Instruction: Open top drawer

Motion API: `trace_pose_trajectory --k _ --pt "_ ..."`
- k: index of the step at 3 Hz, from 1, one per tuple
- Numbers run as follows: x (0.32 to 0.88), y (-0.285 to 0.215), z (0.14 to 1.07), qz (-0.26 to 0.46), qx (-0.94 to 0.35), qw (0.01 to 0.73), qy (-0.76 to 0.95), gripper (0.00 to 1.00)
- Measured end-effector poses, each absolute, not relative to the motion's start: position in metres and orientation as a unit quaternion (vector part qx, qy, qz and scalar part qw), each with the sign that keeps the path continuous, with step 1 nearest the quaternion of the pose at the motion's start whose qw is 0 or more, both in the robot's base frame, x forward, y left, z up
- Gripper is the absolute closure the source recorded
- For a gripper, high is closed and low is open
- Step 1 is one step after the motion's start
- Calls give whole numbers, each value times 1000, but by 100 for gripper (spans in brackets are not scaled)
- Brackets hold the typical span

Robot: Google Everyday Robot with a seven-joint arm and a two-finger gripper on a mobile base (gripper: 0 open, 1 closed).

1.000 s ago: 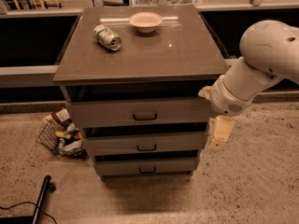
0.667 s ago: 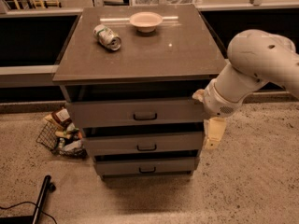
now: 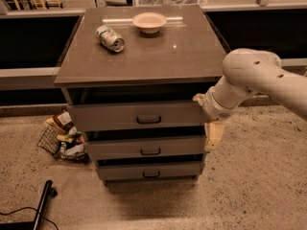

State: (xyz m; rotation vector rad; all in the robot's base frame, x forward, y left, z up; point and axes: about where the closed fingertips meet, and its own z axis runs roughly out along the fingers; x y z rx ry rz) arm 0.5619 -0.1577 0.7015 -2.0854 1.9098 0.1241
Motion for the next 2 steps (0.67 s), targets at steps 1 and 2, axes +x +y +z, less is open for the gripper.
trace_pose_trajectory --k 1,2 --pt "590 -161 687 25 -728 168 664 0" --pt "613 -164 678 15 -723 183 666 0"
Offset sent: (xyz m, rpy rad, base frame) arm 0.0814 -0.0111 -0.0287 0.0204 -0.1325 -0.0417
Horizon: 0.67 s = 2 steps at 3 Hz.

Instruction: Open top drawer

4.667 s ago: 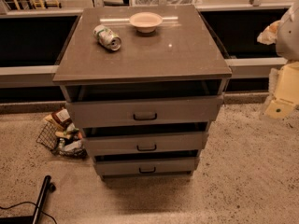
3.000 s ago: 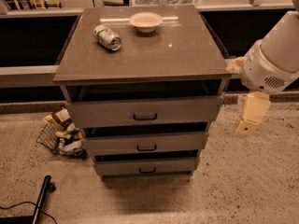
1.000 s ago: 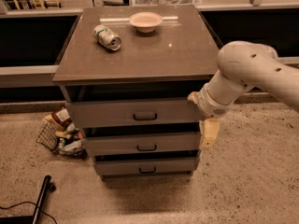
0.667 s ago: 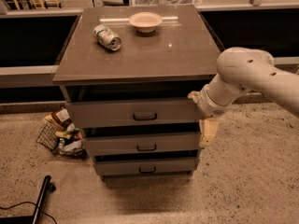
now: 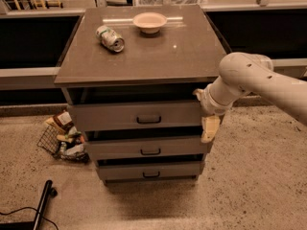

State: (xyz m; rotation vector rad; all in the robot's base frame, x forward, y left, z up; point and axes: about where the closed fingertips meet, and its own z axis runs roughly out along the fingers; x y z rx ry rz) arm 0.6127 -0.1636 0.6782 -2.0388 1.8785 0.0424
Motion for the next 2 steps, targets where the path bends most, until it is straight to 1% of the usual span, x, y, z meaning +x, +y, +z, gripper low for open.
trace_pose_trajectory --k 2 --pt "646 -162 659 30 -702 189 686 0"
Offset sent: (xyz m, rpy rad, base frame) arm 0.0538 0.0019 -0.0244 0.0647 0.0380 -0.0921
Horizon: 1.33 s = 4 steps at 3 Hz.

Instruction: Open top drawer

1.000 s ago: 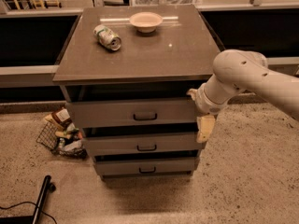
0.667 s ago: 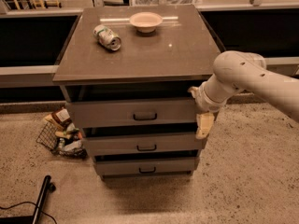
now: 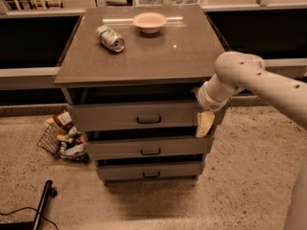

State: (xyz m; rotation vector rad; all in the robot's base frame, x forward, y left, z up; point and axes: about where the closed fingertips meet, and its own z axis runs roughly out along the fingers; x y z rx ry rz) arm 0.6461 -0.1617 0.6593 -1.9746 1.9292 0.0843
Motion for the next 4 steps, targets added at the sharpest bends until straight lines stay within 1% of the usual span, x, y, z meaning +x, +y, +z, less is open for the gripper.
trace_pose_trajectory --k 1,2,4 --pt "651 -153 646 47 -698 184 690 18" --pt "646 -146 637 61 -694 187 692 42" --pt "647 -146 644 61 -693 190 692 88"
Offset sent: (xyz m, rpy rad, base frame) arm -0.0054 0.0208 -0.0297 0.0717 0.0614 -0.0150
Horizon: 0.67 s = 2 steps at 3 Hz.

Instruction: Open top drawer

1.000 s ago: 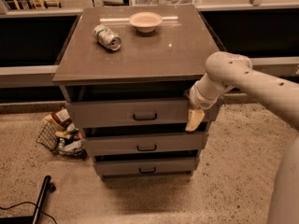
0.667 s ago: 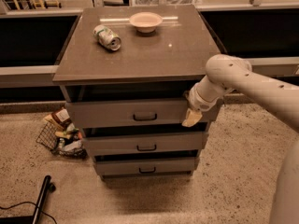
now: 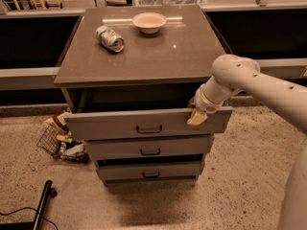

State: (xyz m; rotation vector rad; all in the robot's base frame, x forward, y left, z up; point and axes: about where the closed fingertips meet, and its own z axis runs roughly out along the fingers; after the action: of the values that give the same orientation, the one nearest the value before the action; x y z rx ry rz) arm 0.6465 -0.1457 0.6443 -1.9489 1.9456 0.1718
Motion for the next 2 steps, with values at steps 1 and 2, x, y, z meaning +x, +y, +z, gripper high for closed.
trace_pose_trajectory --k 1,2 --pt "609 -145 653 77 -699 196 683 100" --pt "609 -145 651 77 -699 196 683 83"
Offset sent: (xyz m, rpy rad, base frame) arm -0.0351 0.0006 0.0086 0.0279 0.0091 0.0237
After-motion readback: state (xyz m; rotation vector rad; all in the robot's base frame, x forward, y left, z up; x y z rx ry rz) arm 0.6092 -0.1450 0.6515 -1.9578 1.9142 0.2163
